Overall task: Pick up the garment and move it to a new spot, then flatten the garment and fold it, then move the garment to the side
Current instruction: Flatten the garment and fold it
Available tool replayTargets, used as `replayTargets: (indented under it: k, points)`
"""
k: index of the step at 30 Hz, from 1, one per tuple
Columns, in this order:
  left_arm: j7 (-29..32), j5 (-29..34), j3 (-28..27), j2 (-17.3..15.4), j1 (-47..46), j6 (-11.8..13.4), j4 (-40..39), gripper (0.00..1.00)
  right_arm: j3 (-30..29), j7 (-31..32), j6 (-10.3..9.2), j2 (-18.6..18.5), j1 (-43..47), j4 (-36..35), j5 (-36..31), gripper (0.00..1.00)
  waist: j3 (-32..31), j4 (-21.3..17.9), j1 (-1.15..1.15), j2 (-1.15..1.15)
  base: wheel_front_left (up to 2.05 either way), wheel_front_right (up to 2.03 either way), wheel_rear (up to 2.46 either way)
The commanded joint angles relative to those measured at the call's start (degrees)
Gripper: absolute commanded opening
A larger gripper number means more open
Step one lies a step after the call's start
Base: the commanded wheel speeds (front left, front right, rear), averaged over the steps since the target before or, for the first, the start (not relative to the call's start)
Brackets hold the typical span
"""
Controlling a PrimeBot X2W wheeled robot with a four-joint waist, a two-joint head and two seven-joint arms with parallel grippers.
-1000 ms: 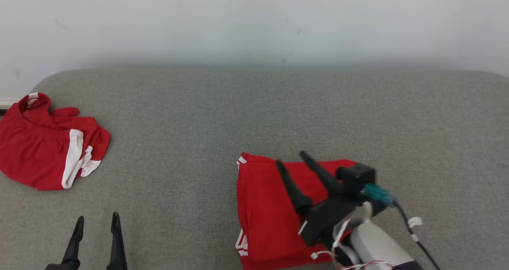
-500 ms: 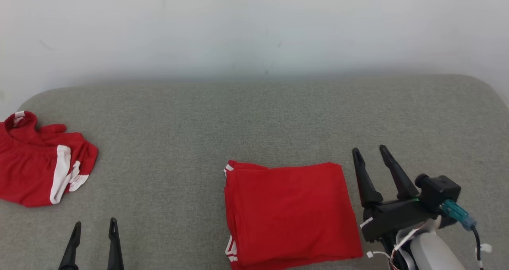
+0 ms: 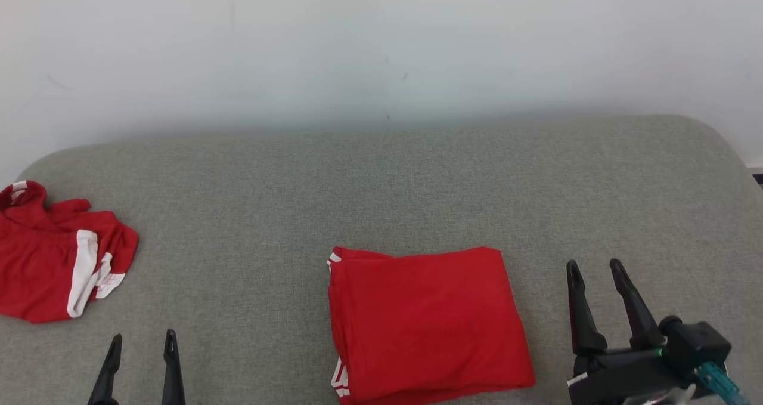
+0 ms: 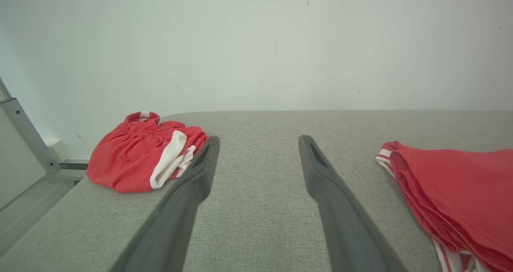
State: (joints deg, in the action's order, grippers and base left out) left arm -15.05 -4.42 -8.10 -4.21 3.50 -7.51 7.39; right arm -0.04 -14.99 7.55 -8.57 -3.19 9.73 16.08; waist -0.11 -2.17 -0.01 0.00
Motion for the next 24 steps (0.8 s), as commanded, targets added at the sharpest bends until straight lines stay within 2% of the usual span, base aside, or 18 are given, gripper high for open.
replayTargets:
  k: [1, 9, 24]
  points:
    - [-0.2, 0.6, 0.0, -0.2, 0.8, 0.1, -0.2, 1.00, -0.2, -0.2, -0.15, 0.6, 1.1, -0.4, -0.5, 1.00, -0.1, 0.0, 0.01, 0.00, 0.00, 0.00, 0.00]
    - [-0.2, 1.5, -0.2, 0.1, 2.1, 0.4, -0.4, 1.00, -1.0, -0.2, -0.15, 2.3, 4.9, -1.2, -4.5, 1.00, -0.8, 0.0, 0.01, 0.00, 0.00, 0.00, 0.00]
    - [-0.2, 1.3, 0.7, -0.6, 3.2, 0.2, -0.8, 1.00, 0.4, -0.2, -0.15, 3.3, 5.4, 0.9, -8.1, 1.00, -1.6, 0.7, 0.01, 0.00, 0.00, 0.00, 0.00]
